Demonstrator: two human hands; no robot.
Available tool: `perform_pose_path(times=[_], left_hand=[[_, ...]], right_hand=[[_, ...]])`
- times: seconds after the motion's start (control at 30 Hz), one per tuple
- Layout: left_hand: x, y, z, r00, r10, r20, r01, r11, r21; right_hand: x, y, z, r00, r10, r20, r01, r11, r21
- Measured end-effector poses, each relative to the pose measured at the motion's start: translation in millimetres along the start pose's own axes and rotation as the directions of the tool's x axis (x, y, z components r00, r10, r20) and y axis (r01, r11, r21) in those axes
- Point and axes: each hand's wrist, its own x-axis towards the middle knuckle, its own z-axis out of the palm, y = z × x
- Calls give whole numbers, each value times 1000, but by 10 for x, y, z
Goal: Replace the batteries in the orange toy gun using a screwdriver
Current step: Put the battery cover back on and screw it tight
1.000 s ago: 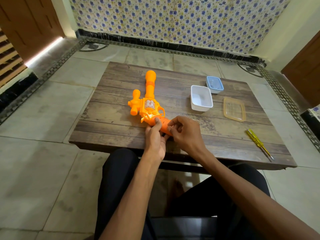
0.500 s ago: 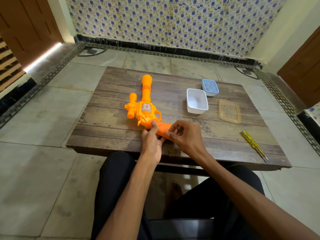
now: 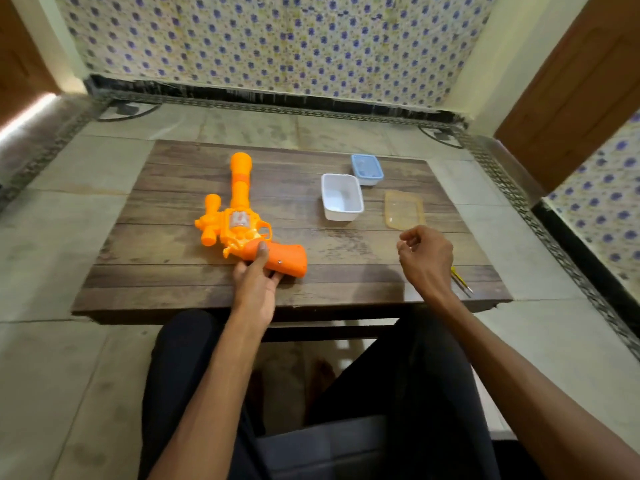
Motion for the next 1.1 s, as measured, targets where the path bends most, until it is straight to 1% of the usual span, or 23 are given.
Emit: perform_pose_path(times=[0.07,0.13,0.2,0.3,0.4,0.5,0.57,0.63,0.67,0.73,0.8,0.83,0.87,0.97,1.03,1.1], left_hand=[[0,-12,11,1000,17,0,-17,1000,21],[-3,-17,19,999,33,1,-33,999,40],[-1,-2,-8,999,42,3,-42,998,46],[-5,1,-19,999,47,16,-48,997,62],[7,-18,-22,998,52,23,-53,997,54],[21,-19,-45,998,45,32,-46,998,46],[45,-24,-67,999,40,30,-41,998,45],[52,-26,-58,999,28,26,-29,999,40],[53,-25,-46,1000,23,20,-24,999,40],[47,-37,1,1000,19,16,-20,999,48],[32,-32,16,1000,21,15,-22,998,64],[30,-9,-12,1000,23,11,-24,997,70],[24,-5,-4,1000,20,14,-21,997,75],[14,22,-1,1000,19,-6,-19,997,79],[17,28,-6,1000,12,-10,-11,997,74],[23,20,-17,1000,13,9,-13,997,77]], right_hand=[[102,302,-137,997,65,-29,-67,994,-83],[194,536,-218,993,118,-14,-119,980,-158],[250,655,-221,990,134,45,-119,960,-255],[273,692,-209,980,131,147,-65,919,-390],[287,657,-188,979,99,179,-17,912,-410],[292,599,-168,978,103,180,-29,927,-374],[257,505,-146,975,105,198,-35,944,-328],[197,323,-130,971,80,226,-30,975,-219],[163,191,-123,968,46,245,-13,991,-136],[67,-124,-161,954,-34,299,5,995,97],[-74,-494,-175,921,-105,376,-42,931,363],[-158,-679,-139,907,-161,389,-42,885,463],[-212,-838,-122,906,-219,364,-4,853,523],[-348,-1213,40,880,-396,262,190,799,571],[-409,-1368,152,846,-489,213,313,779,544],[-439,-1461,232,827,-533,176,393,774,496]])
